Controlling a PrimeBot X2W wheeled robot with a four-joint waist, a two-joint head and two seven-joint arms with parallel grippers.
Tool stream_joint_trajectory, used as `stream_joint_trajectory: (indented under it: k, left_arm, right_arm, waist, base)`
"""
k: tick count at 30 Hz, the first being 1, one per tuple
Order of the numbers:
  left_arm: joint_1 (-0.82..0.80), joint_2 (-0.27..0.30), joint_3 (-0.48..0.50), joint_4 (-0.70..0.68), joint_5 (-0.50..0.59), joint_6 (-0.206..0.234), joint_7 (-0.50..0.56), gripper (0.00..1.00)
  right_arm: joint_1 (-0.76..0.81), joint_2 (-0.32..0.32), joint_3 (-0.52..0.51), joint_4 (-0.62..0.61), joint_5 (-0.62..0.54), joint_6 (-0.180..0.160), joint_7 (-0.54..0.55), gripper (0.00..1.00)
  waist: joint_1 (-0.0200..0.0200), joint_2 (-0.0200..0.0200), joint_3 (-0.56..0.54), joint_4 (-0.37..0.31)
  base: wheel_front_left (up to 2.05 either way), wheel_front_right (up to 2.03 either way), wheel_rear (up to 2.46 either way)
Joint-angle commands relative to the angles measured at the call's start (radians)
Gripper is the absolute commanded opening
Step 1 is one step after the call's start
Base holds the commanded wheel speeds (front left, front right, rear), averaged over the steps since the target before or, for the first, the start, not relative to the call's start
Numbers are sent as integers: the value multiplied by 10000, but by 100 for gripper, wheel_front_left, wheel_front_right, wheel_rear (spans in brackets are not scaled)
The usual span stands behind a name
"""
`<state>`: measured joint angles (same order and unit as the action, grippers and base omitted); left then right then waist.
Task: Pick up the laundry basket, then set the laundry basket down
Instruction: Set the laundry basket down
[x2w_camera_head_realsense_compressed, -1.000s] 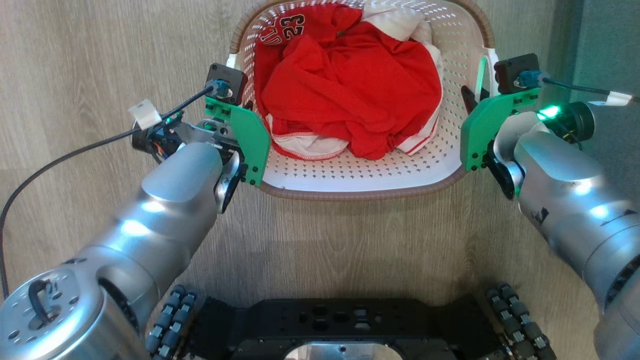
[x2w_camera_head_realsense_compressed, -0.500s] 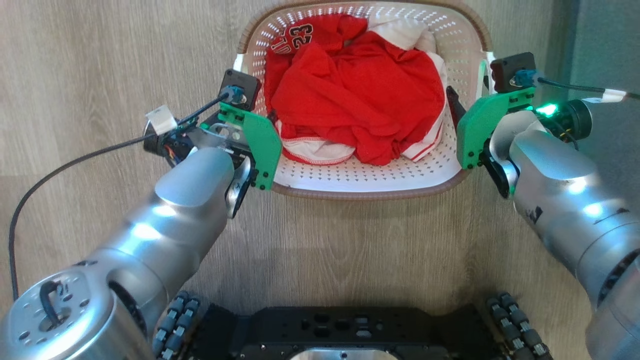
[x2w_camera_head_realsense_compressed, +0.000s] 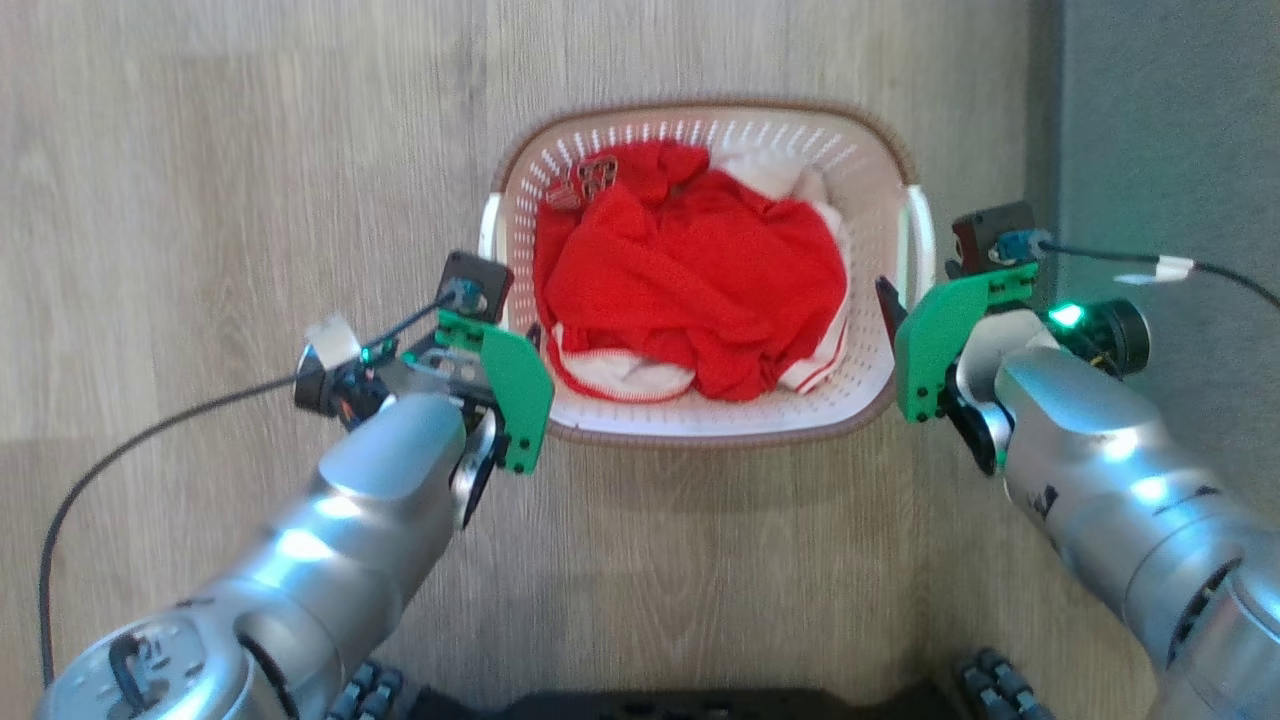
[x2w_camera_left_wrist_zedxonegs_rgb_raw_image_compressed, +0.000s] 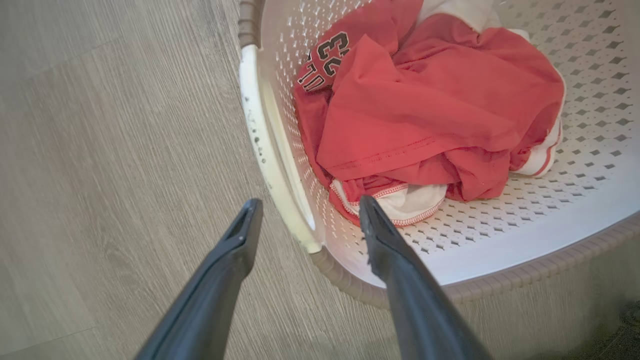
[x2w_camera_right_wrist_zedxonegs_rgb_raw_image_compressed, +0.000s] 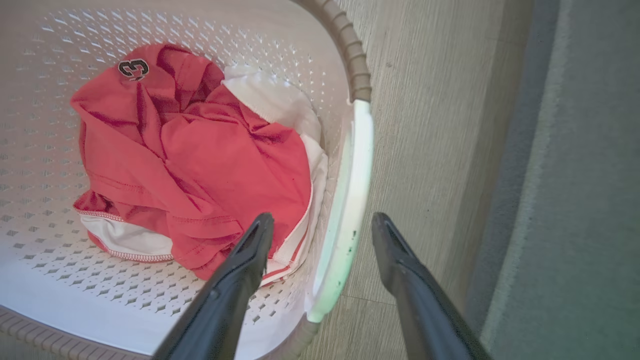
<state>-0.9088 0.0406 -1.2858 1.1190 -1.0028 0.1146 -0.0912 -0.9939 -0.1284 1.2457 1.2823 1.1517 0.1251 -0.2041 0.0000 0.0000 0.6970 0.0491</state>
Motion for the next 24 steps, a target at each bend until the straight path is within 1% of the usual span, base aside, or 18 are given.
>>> stream_joint_trajectory:
  k: [1, 5, 9, 12, 15, 18, 19, 22, 24]
  left_arm:
    - [248, 97, 56, 37, -53, -10, -130, 100]
    - [623, 97, 56, 146, -56, -27, -361, 100]
    - [943, 97, 58, 287, -103, 82, -771, 100]
    - [1140, 97, 146, 405, -235, 250, -1133, 100]
    - [1285, 97, 319, 451, -318, 336, -1501, 100]
    - [1366, 97, 611, 389, -269, 497, -1681, 100]
    - [1291, 119, 839, 182, -145, 621, -1692, 100]
    - [1440, 449, 1813, -959, 601, 1074, -1700, 100]
    - [1795, 739, 2543, -1941, 1379, 1411, -1702, 100]
  right_arm:
    - [666, 114, -22, 43, 99, 56, -53, 100]
    - [1090, 208, -154, 55, 276, 56, -149, 100]
    - [1539, 250, -327, 14, 474, 56, -335, 100]
    - [1804, 274, -652, -321, 759, 56, -483, 100]
    - [1846, 176, -968, -714, 729, 56, -562, 100]
    - [1773, -105, -1794, -1396, 160, 56, -571, 100]
    - [1840, -206, -2144, -1656, -128, 56, -572, 100]
    - [2240, -493, -3453, -2566, -1244, 56, -573, 100]
    - [2692, -639, -4534, -3241, -2115, 56, -574, 100]
  waist:
    - [0, 0, -716, -142]
    - [0, 0, -1571, -227]
    - [0, 0, -2426, -274]
    - [0, 0, -3039, -321]
    - [0, 0, -3582, -383]
    - [0, 0, -4131, -418]
    - [0, 0, -4291, -420]
    - [0, 0, -4775, -411]
    - [0, 0, -5082, -394]
  base:
    - [0, 0, 0]
    - [0, 0, 0]
    - [0, 0, 0]
    - [0, 0, 0]
    - [0, 0, 0]
    - [0, 0, 0]
    - [0, 0, 0]
    - [0, 0, 0]
    - [0, 0, 0]
